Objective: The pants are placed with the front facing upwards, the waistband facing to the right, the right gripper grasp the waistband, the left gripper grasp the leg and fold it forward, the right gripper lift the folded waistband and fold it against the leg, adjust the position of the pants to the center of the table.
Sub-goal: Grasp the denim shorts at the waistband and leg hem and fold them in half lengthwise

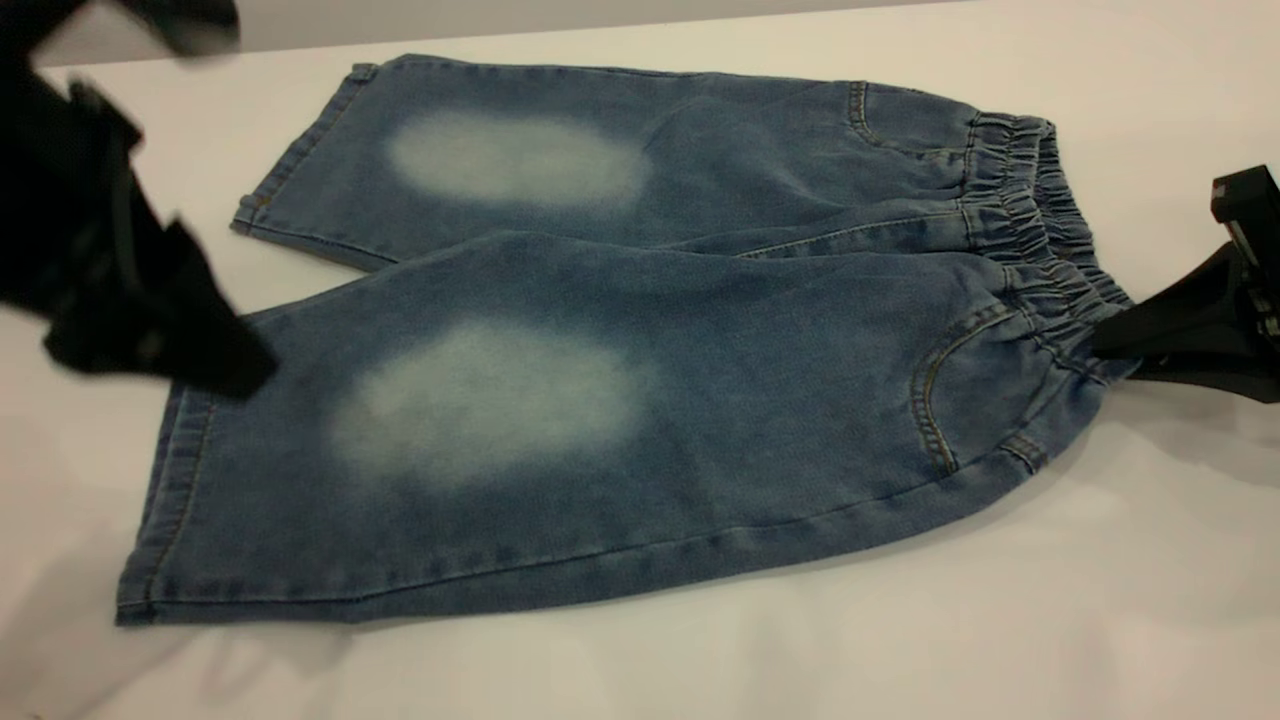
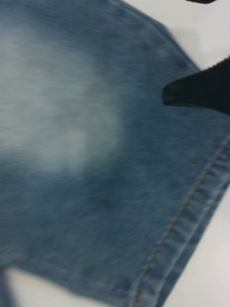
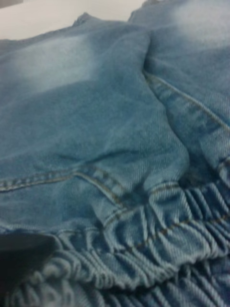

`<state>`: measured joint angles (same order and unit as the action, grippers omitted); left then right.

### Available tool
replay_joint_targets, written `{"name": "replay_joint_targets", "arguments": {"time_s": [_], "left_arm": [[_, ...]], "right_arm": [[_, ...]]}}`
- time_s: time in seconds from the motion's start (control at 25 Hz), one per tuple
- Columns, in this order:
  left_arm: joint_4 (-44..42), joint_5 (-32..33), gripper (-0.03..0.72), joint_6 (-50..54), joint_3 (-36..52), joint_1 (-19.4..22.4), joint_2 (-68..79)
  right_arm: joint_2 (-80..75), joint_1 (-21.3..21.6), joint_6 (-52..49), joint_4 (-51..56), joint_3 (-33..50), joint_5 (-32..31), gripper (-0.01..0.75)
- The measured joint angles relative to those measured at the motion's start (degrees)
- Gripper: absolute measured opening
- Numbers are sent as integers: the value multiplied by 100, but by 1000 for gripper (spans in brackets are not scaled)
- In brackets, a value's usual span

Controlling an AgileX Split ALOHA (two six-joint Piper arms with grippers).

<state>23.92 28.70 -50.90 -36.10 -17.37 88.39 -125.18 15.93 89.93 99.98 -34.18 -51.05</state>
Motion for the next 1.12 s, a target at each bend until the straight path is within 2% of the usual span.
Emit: {"name": "replay_joint_targets", "arguments": {"time_s": [0.44, 0.64, 0.84, 0.96, 1.12], "left_arm": [[-1705, -10, 384, -2, 635, 0, 233], [-2144, -508, 384, -2, 1104, 6, 233], [-2291, -1343, 384, -81, 1451, 6, 233], [-2392, -1894, 384, -94, 1452, 6, 241], [-2392, -2215, 384, -106, 1452, 6, 548]], "right_arm": [[0, 0, 0, 0, 0, -262, 32], [0, 0, 0, 0, 0, -268, 32], [0, 0, 0, 0, 0, -268, 34], [0, 0, 0, 0, 0, -268, 34], [0, 0, 0, 0, 0, -268, 35]]}}
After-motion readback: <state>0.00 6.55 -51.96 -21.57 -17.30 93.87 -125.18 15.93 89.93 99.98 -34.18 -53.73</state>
